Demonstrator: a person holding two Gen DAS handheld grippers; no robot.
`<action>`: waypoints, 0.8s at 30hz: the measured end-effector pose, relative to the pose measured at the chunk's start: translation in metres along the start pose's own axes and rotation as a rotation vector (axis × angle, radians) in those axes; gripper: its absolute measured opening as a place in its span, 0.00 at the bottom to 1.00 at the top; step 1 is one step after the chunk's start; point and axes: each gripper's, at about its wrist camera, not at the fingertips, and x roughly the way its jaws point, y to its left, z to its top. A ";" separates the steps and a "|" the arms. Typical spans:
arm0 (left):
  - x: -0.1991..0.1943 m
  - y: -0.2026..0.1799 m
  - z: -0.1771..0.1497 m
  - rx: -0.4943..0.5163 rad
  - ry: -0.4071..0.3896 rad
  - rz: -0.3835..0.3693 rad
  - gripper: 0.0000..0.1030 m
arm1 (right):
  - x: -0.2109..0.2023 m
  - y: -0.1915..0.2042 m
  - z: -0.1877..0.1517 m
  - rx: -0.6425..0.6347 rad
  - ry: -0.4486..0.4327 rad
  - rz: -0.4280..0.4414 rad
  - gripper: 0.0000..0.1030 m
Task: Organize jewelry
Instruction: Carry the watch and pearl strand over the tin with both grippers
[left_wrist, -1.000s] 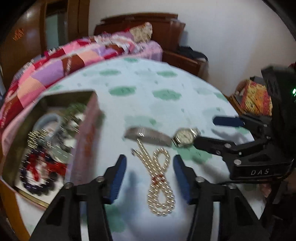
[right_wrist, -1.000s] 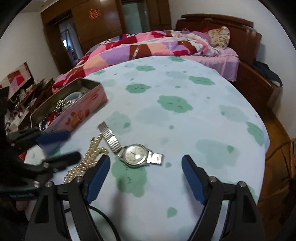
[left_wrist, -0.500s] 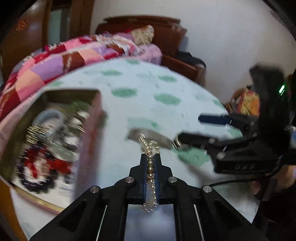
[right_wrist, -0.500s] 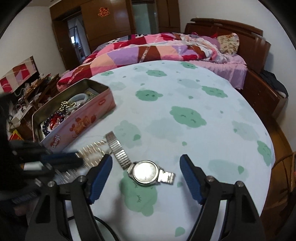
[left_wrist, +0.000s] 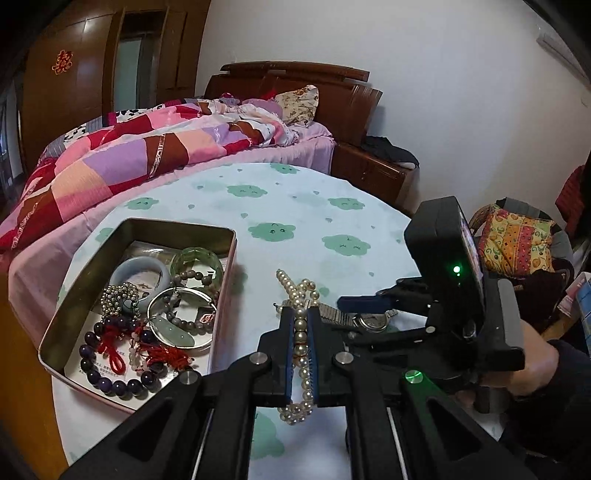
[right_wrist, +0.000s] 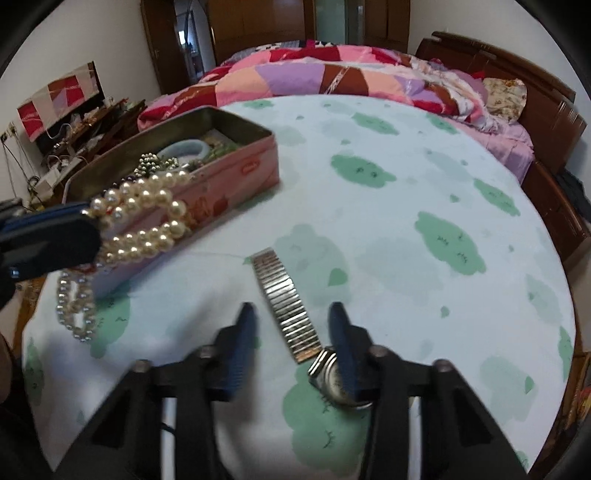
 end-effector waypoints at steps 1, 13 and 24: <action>-0.001 0.001 0.001 -0.003 -0.004 -0.001 0.05 | -0.002 -0.001 0.000 0.000 0.003 0.007 0.21; -0.035 0.016 0.026 -0.021 -0.104 0.028 0.05 | -0.067 0.003 0.014 0.044 -0.186 0.009 0.17; -0.069 0.053 0.051 -0.050 -0.196 0.115 0.05 | -0.098 0.021 0.061 0.013 -0.319 0.040 0.17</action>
